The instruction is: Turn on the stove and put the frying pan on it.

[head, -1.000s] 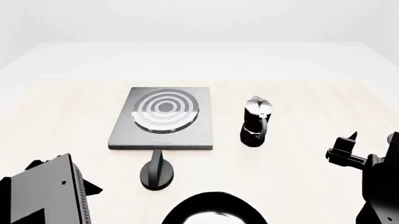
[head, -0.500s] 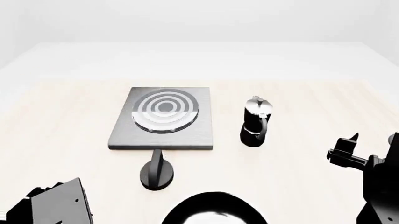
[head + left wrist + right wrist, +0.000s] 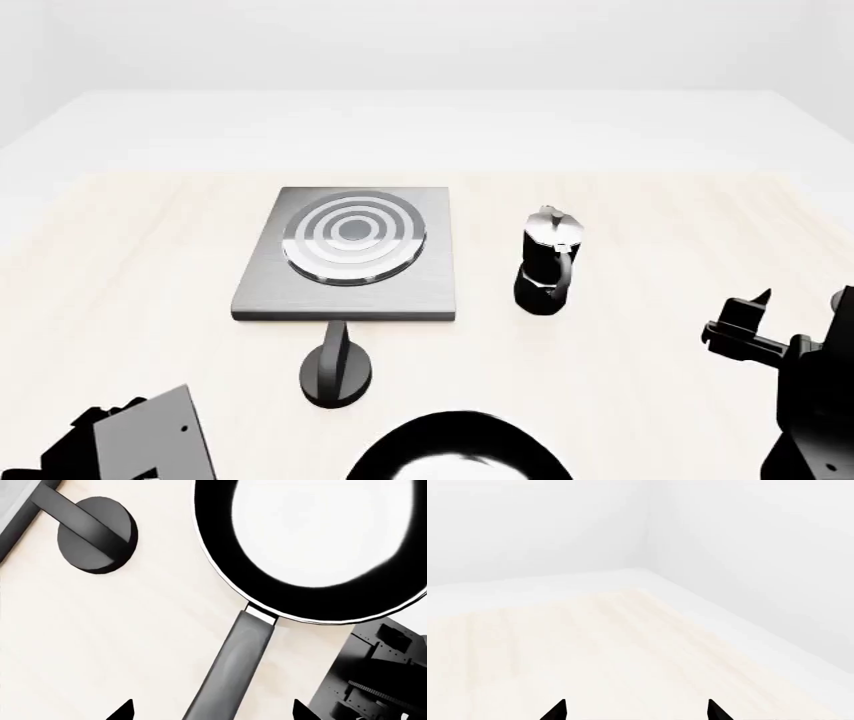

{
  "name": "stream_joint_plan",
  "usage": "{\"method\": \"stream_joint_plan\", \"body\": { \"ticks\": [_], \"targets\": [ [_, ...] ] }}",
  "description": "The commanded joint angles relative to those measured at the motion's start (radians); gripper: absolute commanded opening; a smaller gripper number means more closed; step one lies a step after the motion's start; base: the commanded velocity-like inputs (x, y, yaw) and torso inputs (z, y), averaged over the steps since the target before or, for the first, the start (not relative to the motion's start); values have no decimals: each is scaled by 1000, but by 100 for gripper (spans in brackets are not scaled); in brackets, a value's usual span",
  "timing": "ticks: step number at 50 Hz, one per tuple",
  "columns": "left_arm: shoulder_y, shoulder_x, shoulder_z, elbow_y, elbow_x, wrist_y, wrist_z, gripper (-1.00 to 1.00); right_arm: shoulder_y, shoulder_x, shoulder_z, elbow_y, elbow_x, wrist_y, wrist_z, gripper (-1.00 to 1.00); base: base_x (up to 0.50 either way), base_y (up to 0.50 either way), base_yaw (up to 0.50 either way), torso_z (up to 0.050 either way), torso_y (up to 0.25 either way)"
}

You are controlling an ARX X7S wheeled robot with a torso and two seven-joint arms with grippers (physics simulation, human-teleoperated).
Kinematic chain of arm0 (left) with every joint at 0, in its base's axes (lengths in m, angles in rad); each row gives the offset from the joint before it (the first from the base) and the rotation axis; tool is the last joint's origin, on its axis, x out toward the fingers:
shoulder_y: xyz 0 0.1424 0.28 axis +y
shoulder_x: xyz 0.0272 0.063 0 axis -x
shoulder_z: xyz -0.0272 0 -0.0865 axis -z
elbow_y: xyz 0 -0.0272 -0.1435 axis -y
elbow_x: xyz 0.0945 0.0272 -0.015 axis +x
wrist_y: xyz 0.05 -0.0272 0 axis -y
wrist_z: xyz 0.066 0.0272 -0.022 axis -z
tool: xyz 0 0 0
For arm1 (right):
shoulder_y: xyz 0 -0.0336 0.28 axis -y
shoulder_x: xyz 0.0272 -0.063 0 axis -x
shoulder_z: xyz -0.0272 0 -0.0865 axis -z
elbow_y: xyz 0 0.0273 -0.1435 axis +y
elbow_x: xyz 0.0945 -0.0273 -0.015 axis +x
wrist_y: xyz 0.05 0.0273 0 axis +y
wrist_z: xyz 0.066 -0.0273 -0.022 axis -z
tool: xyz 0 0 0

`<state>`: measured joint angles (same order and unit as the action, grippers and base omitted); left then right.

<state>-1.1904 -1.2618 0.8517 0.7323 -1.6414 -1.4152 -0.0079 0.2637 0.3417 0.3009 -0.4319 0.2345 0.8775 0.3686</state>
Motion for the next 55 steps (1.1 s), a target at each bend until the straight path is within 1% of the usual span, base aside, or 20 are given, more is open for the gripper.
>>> {"method": "stream_joint_plan", "body": {
  "ticks": [1,5,10,16,23,35,55],
  "targets": [
    [-1,5,5,-6,10,7,3,100,4,1,-4,7,-4,3,10,100,0,0,0,0,0],
    [22,24,32,11,52,-9,25,100,3,1,-9,-1,-5,6,14,100,0,0,0,0,0],
    [39,33,48,24,96,-8,76,100,3,2,-3,-8,-1,10,14,100,0,0,0,0,0],
    [62,39,72,20,141,-4,108,100,-6,1,-3,-1,-1,0,13,100,0,0,0,0,0],
    [82,49,96,1,195,-1,128,100,-11,2,0,-6,1,-1,15,100,0,0,0,0,0],
    [90,53,118,-25,244,8,148,100,-14,1,-8,1,0,-9,17,100,0,0,0,0,0],
    [149,114,233,-117,464,70,281,100,-13,-4,-17,20,0,-30,21,100,0,0,0,0,0]
  ]
}}
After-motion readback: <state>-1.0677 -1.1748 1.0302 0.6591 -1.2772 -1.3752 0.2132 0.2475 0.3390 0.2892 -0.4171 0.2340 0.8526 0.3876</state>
